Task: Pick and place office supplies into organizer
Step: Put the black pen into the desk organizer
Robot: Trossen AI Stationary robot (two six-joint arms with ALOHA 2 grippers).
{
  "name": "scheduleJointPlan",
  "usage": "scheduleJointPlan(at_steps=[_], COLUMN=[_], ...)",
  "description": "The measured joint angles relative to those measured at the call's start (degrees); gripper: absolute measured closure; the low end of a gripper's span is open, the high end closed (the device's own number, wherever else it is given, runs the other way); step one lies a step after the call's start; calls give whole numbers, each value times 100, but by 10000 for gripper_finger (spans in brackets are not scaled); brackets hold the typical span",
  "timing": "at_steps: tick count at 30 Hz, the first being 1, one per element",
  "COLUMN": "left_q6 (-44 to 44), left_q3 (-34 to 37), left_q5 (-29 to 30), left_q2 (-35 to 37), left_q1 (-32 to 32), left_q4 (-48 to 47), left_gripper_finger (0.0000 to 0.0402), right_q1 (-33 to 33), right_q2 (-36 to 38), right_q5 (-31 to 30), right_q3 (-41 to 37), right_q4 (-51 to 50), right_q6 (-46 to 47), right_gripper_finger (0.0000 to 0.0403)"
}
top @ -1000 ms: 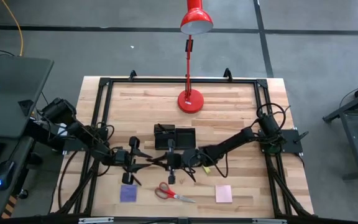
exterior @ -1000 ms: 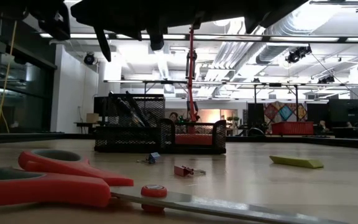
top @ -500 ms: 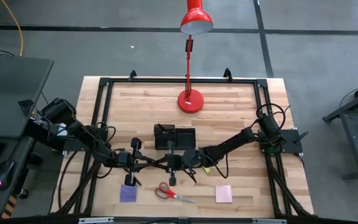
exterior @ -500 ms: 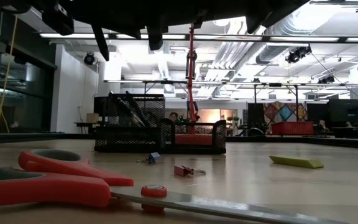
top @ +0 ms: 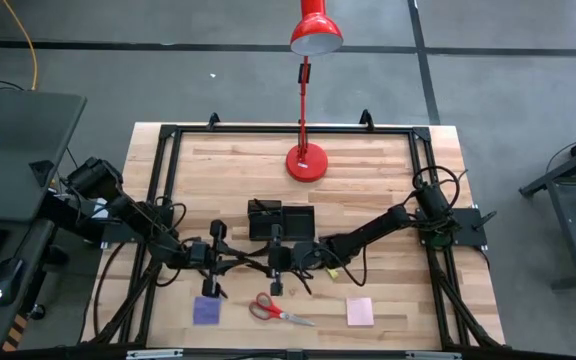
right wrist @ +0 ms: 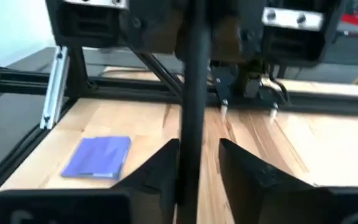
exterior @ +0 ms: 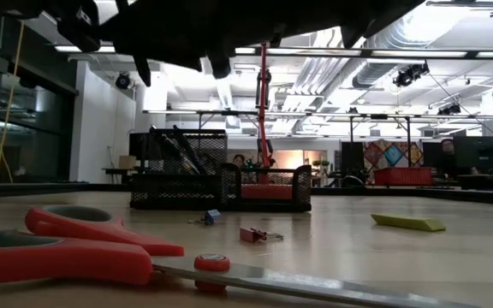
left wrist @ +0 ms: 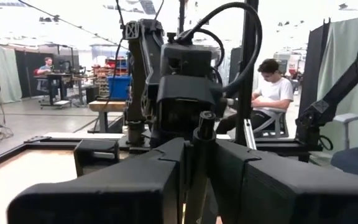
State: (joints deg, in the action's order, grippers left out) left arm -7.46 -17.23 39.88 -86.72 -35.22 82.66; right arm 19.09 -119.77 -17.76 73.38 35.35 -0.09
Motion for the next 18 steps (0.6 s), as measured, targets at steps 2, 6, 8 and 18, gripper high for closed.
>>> scheduleJointPlan(at_steps=[2,6,8,18], left_q6=[2,-89,-131,-807], left_q3=[-1,-1,1,-1], left_q5=[34,345,553,1525], left_q2=[0,0,-2,37], left_q1=[0,-2,-2,17], left_q4=[8,8,6,477], left_gripper_finger=[367,363,352,365], right_q1=[24,109,188,672], right_q2=[7,7,7,7], right_q5=[-28,-257,-575,-1385], right_q3=[0,0,2,2], right_q4=[-218,-751,-1096,-2396], right_q6=[84,362,540,1501], right_gripper_finger=[275,253,246,241])
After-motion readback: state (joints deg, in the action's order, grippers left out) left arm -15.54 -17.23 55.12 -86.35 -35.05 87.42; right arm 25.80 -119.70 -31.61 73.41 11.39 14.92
